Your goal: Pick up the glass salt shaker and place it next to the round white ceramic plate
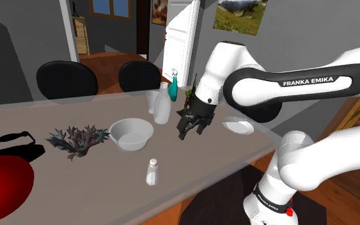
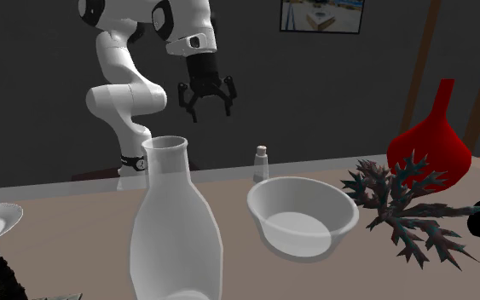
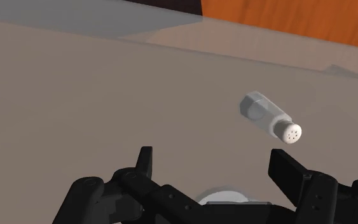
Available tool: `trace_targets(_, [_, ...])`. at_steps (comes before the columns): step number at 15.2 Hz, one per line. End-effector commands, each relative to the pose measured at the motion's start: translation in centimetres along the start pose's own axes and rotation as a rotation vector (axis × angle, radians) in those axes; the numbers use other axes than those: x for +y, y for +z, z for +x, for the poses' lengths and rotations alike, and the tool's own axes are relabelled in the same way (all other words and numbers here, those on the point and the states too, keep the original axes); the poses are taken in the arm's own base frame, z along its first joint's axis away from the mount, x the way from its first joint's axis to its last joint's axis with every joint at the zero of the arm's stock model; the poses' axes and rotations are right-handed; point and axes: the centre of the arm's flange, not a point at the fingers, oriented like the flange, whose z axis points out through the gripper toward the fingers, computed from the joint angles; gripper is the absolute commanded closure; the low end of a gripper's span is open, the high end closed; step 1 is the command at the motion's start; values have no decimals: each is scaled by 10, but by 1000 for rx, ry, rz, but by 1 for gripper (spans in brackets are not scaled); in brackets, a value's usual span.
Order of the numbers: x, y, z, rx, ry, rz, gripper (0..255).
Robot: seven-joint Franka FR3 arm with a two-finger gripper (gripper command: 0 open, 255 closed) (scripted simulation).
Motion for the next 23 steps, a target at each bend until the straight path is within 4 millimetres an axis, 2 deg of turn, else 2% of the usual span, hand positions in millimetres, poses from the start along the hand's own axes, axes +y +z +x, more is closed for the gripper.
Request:
trace_targets(1, [-21, 16, -5, 22, 10, 0, 0])
trace_targets(11, [-121, 106, -23, 118, 53, -10, 0])
trace_targets(18, [-120, 142, -19, 118, 53, -10, 0])
trace_targets(23, [-120, 145, -19, 118, 53, -10, 0])
